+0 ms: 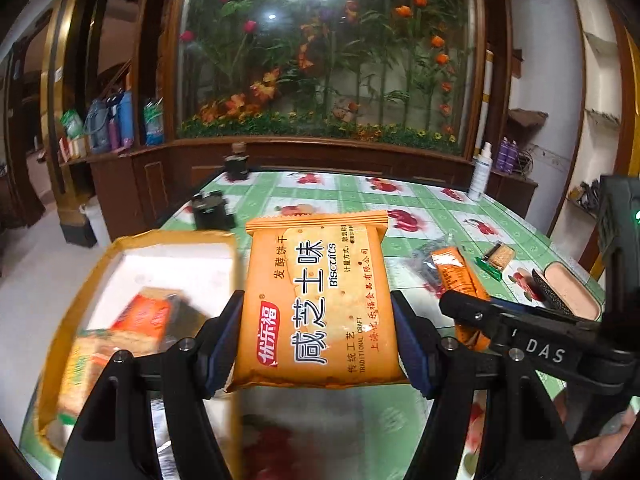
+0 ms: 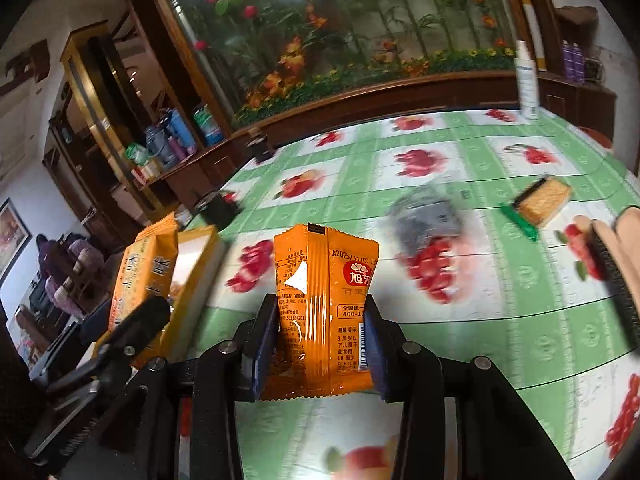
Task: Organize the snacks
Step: 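Carry the yellow biscuit pack and orange pack over the tray with both grippers, then open both grippers to drop both packs into the tray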
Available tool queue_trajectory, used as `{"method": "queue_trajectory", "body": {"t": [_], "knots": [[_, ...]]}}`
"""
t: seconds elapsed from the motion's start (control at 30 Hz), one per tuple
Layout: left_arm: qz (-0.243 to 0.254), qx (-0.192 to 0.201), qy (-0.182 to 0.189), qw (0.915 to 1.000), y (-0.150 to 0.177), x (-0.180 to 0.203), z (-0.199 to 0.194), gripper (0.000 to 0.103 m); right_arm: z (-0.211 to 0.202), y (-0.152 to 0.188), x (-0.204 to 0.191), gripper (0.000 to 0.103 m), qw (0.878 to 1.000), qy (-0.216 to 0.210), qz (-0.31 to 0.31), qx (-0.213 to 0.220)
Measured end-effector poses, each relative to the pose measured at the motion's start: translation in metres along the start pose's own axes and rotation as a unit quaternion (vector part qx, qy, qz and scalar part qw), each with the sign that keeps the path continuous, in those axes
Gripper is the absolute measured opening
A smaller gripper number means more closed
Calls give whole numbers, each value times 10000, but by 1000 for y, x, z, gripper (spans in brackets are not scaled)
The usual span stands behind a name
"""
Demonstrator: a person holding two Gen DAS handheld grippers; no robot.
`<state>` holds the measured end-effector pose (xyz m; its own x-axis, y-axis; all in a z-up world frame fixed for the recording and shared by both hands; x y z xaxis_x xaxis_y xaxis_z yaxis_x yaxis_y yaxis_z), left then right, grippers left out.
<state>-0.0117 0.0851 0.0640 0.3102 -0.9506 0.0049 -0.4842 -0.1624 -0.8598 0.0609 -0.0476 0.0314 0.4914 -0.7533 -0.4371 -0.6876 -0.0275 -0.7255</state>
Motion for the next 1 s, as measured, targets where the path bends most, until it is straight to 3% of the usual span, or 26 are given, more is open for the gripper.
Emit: {"method": "queue_trajectory", "body": {"t": [0.3,0.47,0.77,1.0], "knots": [[-747,-414,-688,9940,13,-119,-4,69,51,12,-111,43,9928,-672,-859,-489],[-1045,-731,-907,9877,30,-159,3,69,89,29,-159,43,9858,-902,-1125,-857],[-1178,-980,-1053,9826,47,-180,11,69,133,39,-168,44,9841,-857,-1091,-1105],[-1153,-1104,-956,9825,55,-180,16,69,141,38,-172,49,9841,-928,-1038,-1099]]}}
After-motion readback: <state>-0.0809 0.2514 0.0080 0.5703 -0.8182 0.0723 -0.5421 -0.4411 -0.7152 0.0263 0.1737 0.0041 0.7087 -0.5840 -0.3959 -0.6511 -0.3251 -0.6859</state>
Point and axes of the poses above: each gripper's, at about its wrist camera, not at the fingertips, and z roughly the way its jaws point, x to its right, y to its underside, the point moved 5 cm from there along z, roughly the way its jaws point, and after that the axes turned 9 degrees about -y, right-handed, at the moved point
